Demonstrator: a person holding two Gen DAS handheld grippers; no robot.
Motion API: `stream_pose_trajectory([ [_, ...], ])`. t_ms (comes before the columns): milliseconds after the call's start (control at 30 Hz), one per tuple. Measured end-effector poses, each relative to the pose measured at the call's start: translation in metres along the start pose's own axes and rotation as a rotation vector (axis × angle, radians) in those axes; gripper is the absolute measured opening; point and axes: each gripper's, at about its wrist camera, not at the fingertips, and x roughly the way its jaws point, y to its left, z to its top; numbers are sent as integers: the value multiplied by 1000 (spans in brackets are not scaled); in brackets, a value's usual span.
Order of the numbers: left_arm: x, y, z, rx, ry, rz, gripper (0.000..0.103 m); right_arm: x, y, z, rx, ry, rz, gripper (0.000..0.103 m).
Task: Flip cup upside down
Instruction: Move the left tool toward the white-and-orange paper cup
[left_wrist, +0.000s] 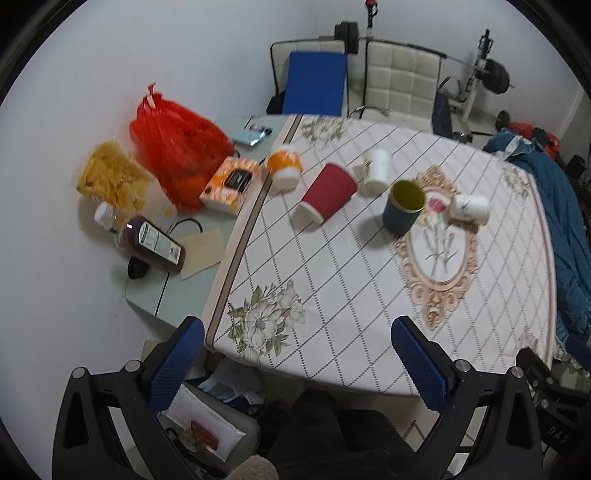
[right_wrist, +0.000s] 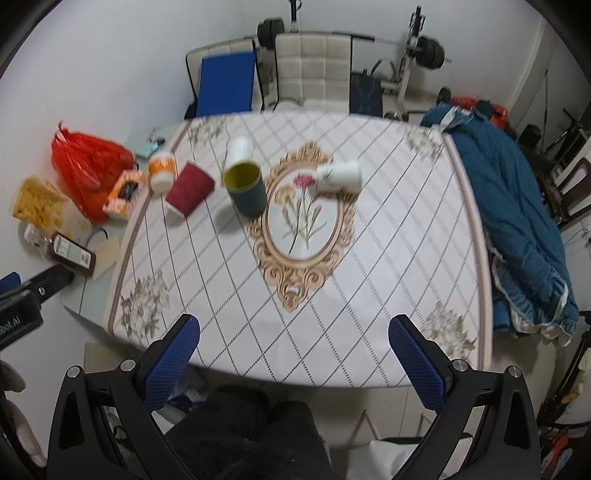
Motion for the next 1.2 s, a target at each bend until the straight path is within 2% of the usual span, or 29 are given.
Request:
stream_pose_trajectory([
  [200, 44, 5, 19, -6, 50, 17, 103, 61, 5, 0, 12, 116, 3, 103],
  [433, 102, 19, 62, -1, 112, 18, 103, 127, 18, 20, 68, 230, -8, 103],
  [733, 173, 44, 130, 9, 143, 44, 103, 186, 41, 56, 115, 310, -53, 103],
  [1000, 236, 54, 179, 39, 180, 70, 103, 234, 57, 72, 127, 382, -125, 103],
  [1200, 286, 53, 211, 54, 224, 62, 103, 261, 62, 79, 139, 430, -186, 103],
])
